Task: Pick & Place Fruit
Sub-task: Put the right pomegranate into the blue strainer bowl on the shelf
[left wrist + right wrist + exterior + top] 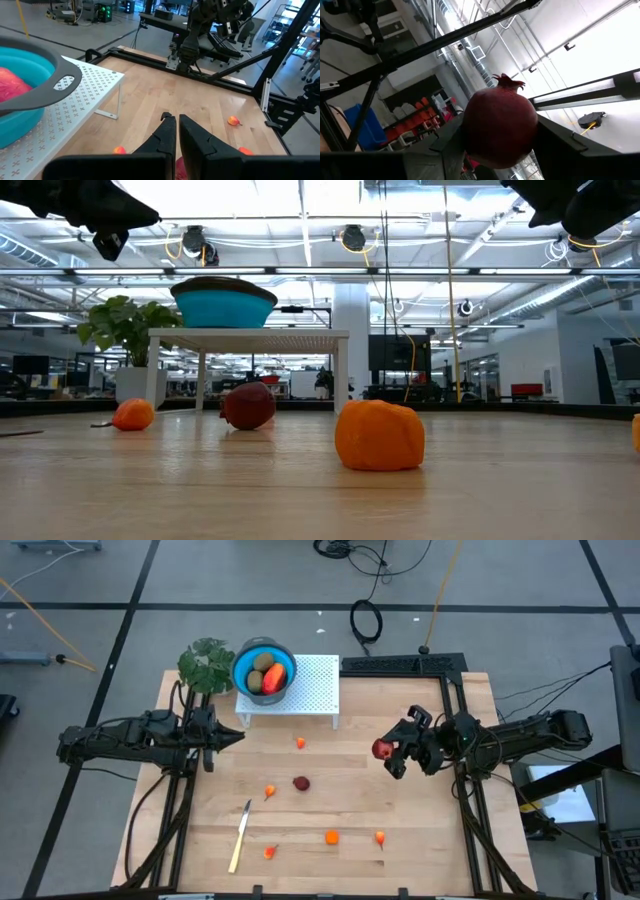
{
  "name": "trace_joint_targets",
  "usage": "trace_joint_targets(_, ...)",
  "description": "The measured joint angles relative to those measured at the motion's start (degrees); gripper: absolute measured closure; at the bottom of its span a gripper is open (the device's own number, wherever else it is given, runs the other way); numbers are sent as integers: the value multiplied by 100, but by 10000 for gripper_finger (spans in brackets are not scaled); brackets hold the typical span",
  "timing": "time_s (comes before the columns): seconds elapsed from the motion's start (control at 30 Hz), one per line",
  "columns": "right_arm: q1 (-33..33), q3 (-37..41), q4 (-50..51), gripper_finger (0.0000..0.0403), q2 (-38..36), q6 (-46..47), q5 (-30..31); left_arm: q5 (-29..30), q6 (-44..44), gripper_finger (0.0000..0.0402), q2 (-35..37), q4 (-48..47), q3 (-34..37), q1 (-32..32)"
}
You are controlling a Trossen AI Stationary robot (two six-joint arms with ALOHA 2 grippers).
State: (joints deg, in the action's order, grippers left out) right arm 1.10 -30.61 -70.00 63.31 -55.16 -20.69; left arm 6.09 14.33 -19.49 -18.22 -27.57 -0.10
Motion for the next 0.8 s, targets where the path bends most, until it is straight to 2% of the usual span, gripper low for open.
trace_joint_targets(0.07, 0, 0, 2, 215, 0, 79, 71, 0, 11, 382, 0, 2, 0, 0)
trace_joint_targets(0.13, 0, 0, 45, 215, -2, 441, 422, 1, 103, 382, 0, 6, 0, 0)
trace_joint_targets(0.27, 2, -2, 518, 212, -2, 1798, 1571, 4, 430, 382, 0, 9, 0, 0)
trace_joint_targets(0.33, 11, -2, 804, 212, -2, 2467, 1871, 4, 584, 382, 0, 9, 0, 1)
trace_joint_targets(0.6, 9, -2, 1556, 211, -2, 5107, 2087, 11, 1037, 382, -111, 400, -2, 0)
trace_joint_targets(0.8, 7, -2, 2360, 212, 0, 7349, 2066, 0, 921, 382, -700, 1401, -4, 2)
